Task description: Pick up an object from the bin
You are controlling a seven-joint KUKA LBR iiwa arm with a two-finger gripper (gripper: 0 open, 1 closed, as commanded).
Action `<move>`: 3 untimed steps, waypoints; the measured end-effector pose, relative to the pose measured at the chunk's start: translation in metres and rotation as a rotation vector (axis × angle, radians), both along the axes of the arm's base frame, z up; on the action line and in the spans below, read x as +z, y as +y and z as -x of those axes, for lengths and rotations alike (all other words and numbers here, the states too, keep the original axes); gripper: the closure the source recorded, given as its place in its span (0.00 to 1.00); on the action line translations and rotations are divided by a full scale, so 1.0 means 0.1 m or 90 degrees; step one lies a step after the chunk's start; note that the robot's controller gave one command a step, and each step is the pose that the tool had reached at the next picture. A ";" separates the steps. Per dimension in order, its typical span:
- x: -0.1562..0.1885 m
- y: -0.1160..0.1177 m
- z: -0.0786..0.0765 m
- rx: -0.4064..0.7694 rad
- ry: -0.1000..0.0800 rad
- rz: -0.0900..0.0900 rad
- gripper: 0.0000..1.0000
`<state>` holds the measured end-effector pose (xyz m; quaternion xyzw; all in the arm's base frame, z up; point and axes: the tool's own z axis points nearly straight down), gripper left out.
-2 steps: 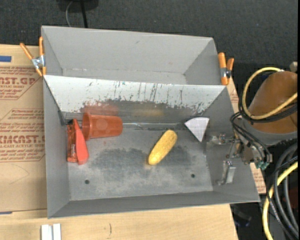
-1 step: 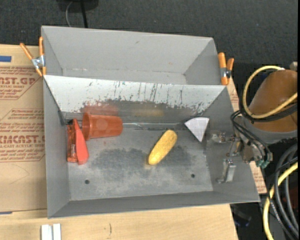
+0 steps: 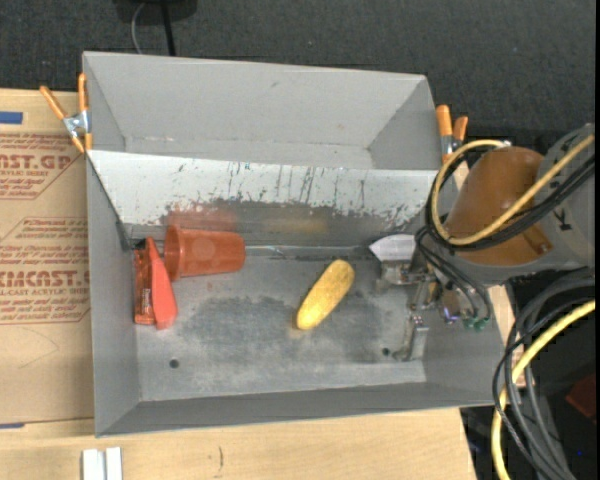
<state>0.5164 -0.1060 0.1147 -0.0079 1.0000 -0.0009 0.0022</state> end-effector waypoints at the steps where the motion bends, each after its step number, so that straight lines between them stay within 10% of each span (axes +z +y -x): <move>1: -0.22 0.24 0.03 -0.060 0.009 -0.003 0.00; 2: 0.05 0.43 -0.11 -0.165 0.003 -0.002 0.00; 3: -0.03 0.64 -0.25 -0.008 0.001 -0.002 0.00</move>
Offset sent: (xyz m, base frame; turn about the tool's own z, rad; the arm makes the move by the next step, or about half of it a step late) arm 0.0400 0.0778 0.0510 -0.1542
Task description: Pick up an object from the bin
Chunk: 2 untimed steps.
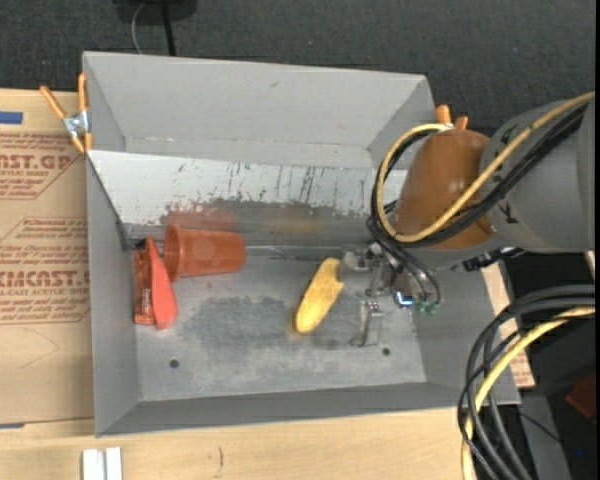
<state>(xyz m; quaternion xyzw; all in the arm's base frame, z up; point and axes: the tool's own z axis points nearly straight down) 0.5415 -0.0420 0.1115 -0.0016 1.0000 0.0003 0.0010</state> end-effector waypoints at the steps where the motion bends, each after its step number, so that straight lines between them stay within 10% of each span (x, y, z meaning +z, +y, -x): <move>1: 0.01 0.20 0.00 0.099 0.002 0.000 0.00; 2: 0.08 0.40 -0.10 0.009 0.000 -0.001 0.00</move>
Offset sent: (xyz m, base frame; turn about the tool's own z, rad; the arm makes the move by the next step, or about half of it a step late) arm 0.0170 0.0512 0.0145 -0.0159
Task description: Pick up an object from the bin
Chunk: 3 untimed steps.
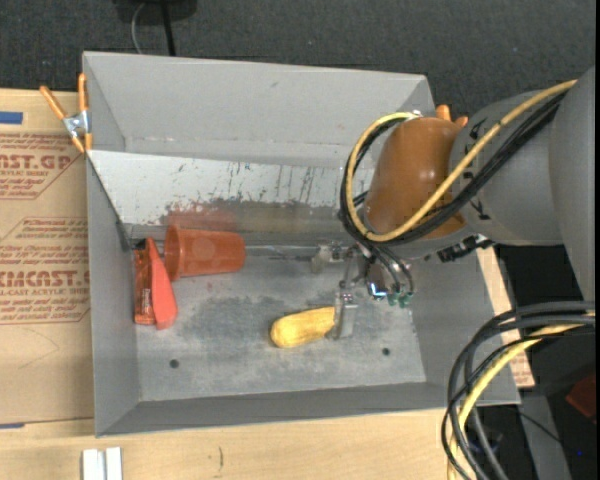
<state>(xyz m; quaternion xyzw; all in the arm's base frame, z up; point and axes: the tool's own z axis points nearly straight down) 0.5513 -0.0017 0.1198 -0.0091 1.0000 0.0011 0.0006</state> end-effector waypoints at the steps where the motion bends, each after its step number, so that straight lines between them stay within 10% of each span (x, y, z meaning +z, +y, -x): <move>1: -0.23 0.10 0.04 -0.007 -0.003 0.000 0.00; 2: -0.44 0.14 0.34 -0.134 0.001 0.000 1.00; 3: -0.44 0.14 0.34 -0.134 0.001 0.000 1.00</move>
Offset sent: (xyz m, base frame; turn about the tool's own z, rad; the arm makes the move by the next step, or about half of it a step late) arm -0.0342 0.0135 -0.0436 0.2111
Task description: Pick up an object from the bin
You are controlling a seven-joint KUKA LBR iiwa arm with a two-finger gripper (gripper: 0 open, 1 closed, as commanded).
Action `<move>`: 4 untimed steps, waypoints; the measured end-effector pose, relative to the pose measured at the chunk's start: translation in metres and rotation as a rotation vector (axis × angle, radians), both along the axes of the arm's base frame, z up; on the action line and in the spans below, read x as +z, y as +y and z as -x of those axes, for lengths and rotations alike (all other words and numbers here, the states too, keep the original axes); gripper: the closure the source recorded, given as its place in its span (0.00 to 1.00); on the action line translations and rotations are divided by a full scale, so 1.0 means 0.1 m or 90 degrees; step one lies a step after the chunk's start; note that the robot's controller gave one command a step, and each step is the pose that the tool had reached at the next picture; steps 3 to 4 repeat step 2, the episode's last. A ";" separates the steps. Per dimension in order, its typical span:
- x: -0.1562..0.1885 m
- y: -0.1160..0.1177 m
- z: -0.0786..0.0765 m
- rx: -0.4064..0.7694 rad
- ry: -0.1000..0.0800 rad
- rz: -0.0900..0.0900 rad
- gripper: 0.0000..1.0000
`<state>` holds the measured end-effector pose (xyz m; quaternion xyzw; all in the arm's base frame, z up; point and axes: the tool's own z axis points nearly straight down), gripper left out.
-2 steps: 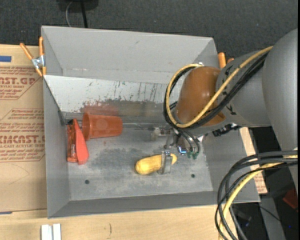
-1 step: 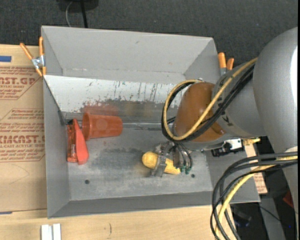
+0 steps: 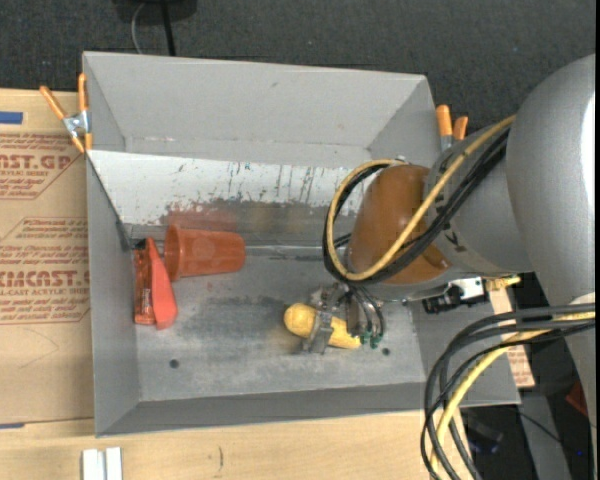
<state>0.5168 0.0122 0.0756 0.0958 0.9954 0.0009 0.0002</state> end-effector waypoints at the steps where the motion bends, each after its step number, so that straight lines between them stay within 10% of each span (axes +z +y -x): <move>1: 2.05 -0.07 -0.02 0.009 0.001 0.000 1.00; 4: 2.23 -0.07 -0.03 0.010 -0.006 0.000 1.00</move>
Offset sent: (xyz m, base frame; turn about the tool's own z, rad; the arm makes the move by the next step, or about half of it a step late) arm 0.0000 0.0000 0.0000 0.0000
